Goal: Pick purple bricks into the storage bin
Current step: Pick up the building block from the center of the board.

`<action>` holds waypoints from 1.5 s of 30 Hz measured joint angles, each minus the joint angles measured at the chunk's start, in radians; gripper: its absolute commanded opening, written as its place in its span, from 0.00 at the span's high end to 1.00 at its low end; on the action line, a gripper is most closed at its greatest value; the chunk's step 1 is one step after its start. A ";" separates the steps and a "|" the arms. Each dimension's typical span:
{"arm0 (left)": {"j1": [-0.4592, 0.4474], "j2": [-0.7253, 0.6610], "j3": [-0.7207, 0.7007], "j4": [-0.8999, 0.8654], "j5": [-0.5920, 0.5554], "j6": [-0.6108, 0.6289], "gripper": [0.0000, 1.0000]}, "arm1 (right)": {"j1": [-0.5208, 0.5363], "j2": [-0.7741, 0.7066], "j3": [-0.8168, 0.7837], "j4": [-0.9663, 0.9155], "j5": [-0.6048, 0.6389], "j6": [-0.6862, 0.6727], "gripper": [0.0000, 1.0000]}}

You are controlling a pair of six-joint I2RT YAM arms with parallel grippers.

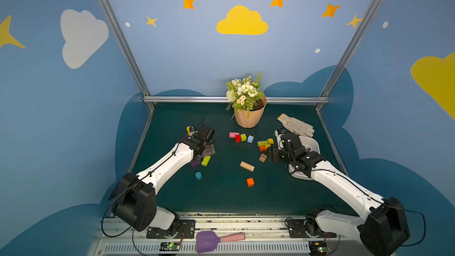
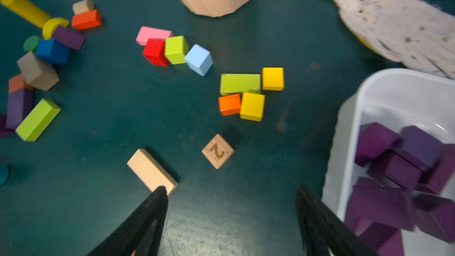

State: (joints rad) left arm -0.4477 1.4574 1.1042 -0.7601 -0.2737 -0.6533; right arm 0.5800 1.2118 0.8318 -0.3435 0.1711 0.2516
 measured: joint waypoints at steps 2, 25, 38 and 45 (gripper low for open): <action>0.027 0.007 -0.003 -0.022 0.013 -0.027 0.00 | 0.039 0.033 0.000 0.019 -0.008 -0.021 0.19; 0.171 0.096 -0.076 -0.096 0.140 -0.092 0.12 | 0.284 0.285 0.023 0.159 -0.091 -0.212 0.21; 0.185 0.140 -0.076 -0.050 0.183 -0.040 0.31 | 0.341 0.314 0.037 0.183 -0.112 -0.258 0.22; 0.215 0.163 -0.076 -0.018 0.205 -0.030 0.42 | 0.345 0.316 0.038 0.183 -0.111 -0.260 0.23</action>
State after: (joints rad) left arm -0.2329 1.6207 1.0279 -0.7784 -0.0685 -0.6830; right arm 0.9249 1.5280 0.8696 -0.1604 0.0605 -0.0086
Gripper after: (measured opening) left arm 0.611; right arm 0.774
